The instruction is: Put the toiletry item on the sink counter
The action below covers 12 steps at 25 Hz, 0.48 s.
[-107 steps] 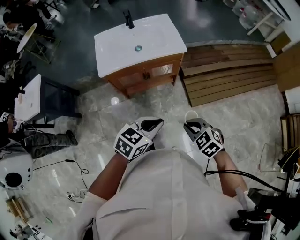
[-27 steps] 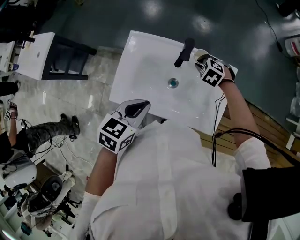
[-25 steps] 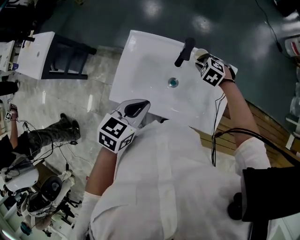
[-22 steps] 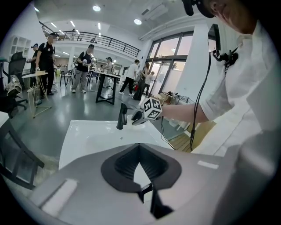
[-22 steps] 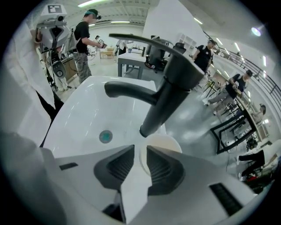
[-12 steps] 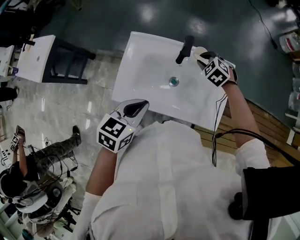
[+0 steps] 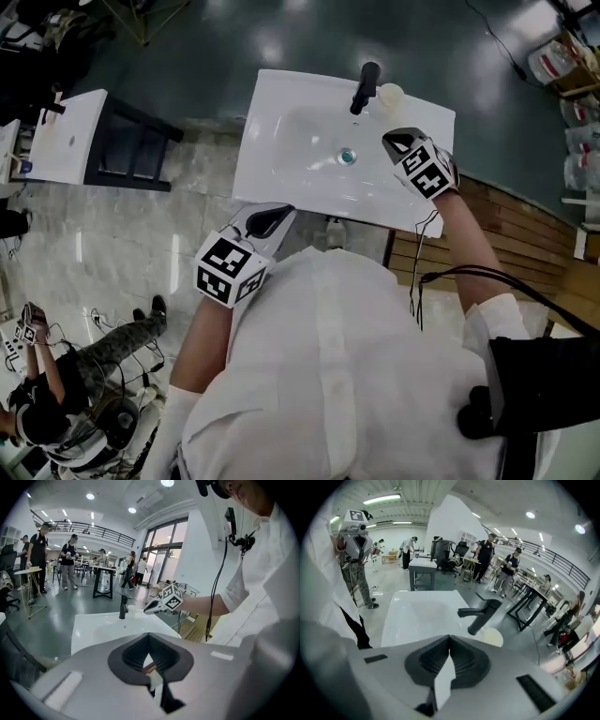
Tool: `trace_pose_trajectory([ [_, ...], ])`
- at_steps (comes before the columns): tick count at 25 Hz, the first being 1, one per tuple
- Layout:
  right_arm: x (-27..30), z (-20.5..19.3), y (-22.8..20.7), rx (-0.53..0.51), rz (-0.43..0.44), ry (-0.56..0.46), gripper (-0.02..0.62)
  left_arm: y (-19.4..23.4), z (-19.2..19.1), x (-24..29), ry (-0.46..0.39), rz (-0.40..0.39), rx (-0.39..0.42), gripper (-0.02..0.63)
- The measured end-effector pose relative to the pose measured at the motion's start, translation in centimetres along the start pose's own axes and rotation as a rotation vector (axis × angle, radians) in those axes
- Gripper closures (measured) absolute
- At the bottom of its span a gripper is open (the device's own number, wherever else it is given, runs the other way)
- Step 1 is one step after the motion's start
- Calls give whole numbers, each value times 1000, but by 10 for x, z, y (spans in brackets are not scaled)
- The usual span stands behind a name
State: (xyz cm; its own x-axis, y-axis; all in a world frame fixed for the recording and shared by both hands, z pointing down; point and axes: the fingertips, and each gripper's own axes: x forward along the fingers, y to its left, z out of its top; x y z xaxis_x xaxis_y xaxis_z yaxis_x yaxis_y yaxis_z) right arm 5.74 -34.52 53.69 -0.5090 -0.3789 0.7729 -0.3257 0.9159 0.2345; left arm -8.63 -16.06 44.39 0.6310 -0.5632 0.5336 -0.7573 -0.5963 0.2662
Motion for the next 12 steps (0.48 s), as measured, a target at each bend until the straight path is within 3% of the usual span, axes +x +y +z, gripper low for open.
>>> trace_pose_trajectory([
  [12, -43, 24, 171, 211, 73, -69, 589, -25, -39, -63, -34, -93, 41, 600],
])
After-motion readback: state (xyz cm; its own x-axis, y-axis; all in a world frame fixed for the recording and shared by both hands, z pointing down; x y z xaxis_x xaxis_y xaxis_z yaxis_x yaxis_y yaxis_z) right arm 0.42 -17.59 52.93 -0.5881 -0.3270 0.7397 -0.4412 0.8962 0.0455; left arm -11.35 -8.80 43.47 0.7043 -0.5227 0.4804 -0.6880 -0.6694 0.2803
